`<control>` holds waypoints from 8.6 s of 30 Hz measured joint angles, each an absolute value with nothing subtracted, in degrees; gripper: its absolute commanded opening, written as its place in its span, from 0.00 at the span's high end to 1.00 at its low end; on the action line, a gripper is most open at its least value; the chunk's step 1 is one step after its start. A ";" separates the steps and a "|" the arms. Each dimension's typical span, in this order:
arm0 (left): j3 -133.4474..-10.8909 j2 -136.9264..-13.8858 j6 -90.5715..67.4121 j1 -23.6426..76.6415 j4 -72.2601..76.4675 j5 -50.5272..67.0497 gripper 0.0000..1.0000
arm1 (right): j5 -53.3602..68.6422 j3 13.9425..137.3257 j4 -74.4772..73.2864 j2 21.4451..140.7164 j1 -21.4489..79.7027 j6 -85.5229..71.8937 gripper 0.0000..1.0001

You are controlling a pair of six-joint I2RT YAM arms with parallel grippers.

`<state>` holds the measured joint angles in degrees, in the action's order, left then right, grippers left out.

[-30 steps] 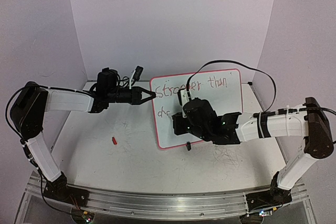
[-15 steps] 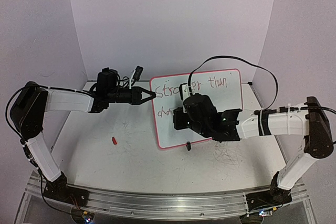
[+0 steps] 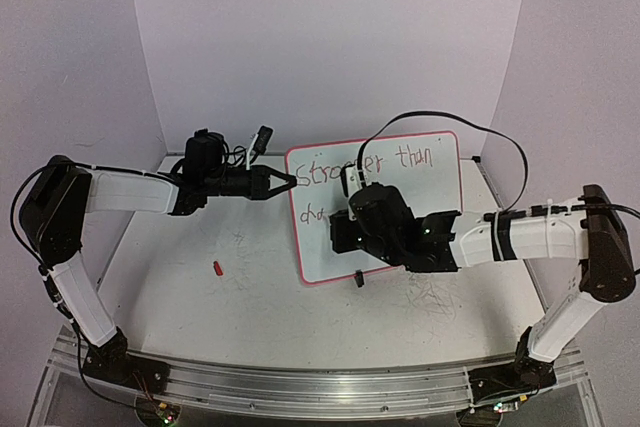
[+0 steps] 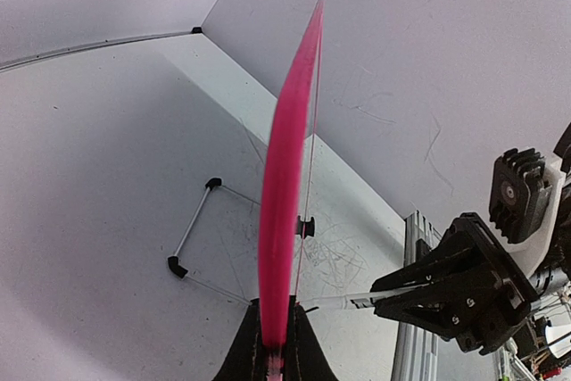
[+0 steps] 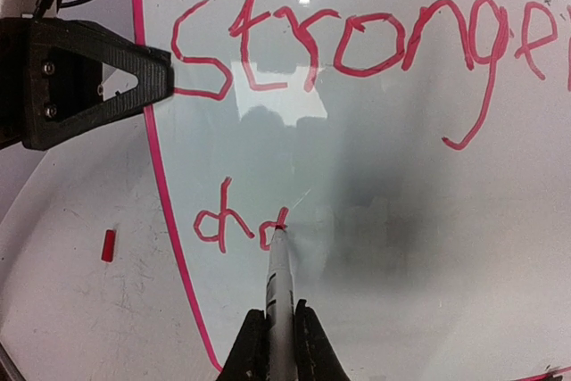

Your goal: Write a sentence on the whiteboard

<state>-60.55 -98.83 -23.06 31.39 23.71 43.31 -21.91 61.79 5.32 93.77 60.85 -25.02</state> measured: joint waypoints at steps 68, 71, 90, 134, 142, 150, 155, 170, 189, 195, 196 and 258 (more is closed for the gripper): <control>-60.55 -98.83 -22.92 31.33 23.46 43.41 1.00 | -21.71 59.65 4.98 92.43 60.53 -25.99 1.00; -60.55 -98.83 -22.90 31.33 23.48 43.44 1.00 | -21.79 59.41 4.50 92.16 60.54 -26.19 1.00; -60.55 -98.83 -22.87 31.33 23.52 43.57 1.00 | -21.33 61.27 4.17 89.78 57.63 -24.85 1.00; -60.55 -98.83 -22.87 31.31 23.46 43.63 1.00 | -20.40 61.89 5.89 91.72 57.90 -24.38 1.00; -60.55 -98.83 -22.87 31.29 23.44 43.53 1.00 | -20.23 60.39 5.05 91.69 58.82 -25.60 1.00; -60.55 -98.83 -22.87 31.31 23.46 43.54 1.00 | -20.26 59.32 4.63 91.36 59.15 -26.39 1.00; -60.55 -98.83 -22.87 31.31 23.46 43.53 1.00 | -20.29 58.71 3.76 91.10 59.33 -26.90 1.00; -60.55 -98.83 -22.81 31.31 23.51 43.79 1.00 | -22.60 54.08 5.13 76.86 57.47 -22.13 1.00; -60.55 -98.83 -22.75 31.31 23.51 43.79 1.00 | -18.47 52.46 8.28 77.78 56.45 -19.49 1.00; -60.55 -98.83 -22.74 31.31 23.51 43.79 1.00 | -18.48 52.36 8.55 77.80 56.45 -19.17 1.00; -60.55 -98.83 -22.74 31.31 23.51 43.79 1.00 | -18.40 52.36 8.59 77.88 56.51 -18.93 1.00; -60.55 -98.83 -22.74 31.31 23.49 43.79 1.00 | -22.93 56.58 5.95 89.19 58.28 -22.18 1.00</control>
